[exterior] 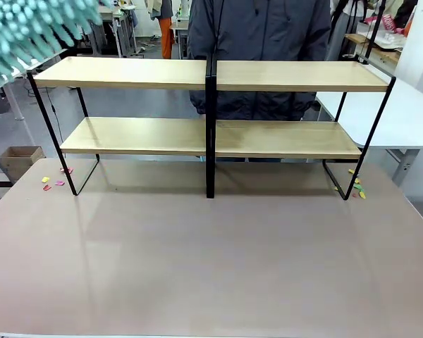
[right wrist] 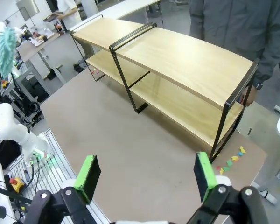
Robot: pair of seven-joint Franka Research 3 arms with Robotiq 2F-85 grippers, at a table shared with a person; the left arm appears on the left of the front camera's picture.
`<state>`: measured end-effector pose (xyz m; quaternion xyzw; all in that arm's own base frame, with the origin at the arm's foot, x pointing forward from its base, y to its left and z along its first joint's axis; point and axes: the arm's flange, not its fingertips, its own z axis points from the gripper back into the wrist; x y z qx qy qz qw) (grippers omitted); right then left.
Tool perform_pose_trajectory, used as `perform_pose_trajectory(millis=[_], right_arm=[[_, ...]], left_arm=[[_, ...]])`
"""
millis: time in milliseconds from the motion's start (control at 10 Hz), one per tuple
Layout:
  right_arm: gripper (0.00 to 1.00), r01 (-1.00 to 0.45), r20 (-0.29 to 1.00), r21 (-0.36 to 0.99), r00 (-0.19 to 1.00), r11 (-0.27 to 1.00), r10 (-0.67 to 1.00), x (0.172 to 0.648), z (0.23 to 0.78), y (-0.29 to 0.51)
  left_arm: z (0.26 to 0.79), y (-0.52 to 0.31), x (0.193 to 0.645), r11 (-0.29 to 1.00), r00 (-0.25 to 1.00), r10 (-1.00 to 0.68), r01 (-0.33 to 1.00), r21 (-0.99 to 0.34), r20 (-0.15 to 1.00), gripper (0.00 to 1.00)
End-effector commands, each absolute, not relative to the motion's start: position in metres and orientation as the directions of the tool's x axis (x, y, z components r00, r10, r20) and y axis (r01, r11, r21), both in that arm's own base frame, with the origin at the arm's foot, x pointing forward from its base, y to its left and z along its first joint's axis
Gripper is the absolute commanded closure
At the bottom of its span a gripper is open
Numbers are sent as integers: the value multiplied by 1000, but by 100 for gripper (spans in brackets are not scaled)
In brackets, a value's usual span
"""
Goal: Clean the shelves.
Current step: Clean another randomly selected level of the Shelf with the Duster, then place the Duster on the table.
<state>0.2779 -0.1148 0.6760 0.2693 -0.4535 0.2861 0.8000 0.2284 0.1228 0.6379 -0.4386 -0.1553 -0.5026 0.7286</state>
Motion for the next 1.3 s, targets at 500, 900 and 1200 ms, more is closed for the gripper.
perform_pose_trajectory(millis=[500,900,1200], right_arm=[[0,-704,879,171,424,689,215,277,678,-114],[0,-704,879,171,424,689,215,277,678,-114],[0,-704,879,171,424,689,215,277,678,-114]], left_arm=[[629,155,228,242,546,-514,832,-499,662,87],[629,155,228,242,546,-514,832,-499,662,87],[629,155,228,242,546,-514,832,-499,662,87]])
